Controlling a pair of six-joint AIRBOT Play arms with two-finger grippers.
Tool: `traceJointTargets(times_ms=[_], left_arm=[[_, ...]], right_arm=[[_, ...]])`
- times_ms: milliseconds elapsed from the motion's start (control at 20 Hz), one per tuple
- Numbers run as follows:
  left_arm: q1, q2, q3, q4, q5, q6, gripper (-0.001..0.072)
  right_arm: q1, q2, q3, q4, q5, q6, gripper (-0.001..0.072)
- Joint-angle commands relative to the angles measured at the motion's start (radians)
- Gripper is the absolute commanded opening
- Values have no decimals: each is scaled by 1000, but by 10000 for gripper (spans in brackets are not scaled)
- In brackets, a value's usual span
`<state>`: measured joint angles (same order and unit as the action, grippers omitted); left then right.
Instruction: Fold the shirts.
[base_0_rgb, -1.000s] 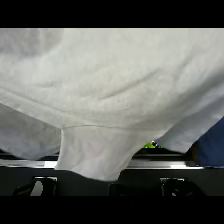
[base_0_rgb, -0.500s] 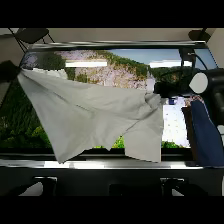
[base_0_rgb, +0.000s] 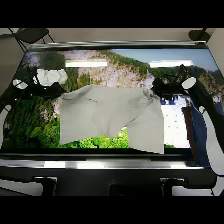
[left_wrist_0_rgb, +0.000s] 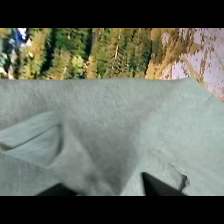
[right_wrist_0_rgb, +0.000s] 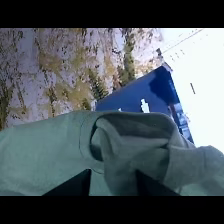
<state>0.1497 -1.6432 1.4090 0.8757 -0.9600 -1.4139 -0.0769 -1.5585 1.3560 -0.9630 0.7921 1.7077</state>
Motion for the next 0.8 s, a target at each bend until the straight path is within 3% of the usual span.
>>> traceJointTargets(times_ms=[0, 100, 250, 300, 350, 550, 750], left_arm=[[45, -12, 69, -19, -217, 0, 640], [122, 10, 126, 32, -405, -2, 639], [211, 89, 62, 232, -514, -80, 627], [225, 121, -3, 263, -536, -76, 559], [232, 158, -96, 276, -548, -59, 537], [235, 294, -482, 276, -474, 13, 532], [234, 310, -648, 252, -409, 58, 522]], right_arm=[[-64, 2, 67, 31, 123, -133, 500], [-151, 34, 142, -55, 323, -229, 592], [-291, 55, 152, -193, 551, -223, 584], [-321, 55, 132, -206, 603, -223, 560], [-340, 55, 105, -212, 638, -225, 560], [-337, 55, -21, -204, 664, -249, 556], [-329, 54, -71, -197, 629, -250, 555]])
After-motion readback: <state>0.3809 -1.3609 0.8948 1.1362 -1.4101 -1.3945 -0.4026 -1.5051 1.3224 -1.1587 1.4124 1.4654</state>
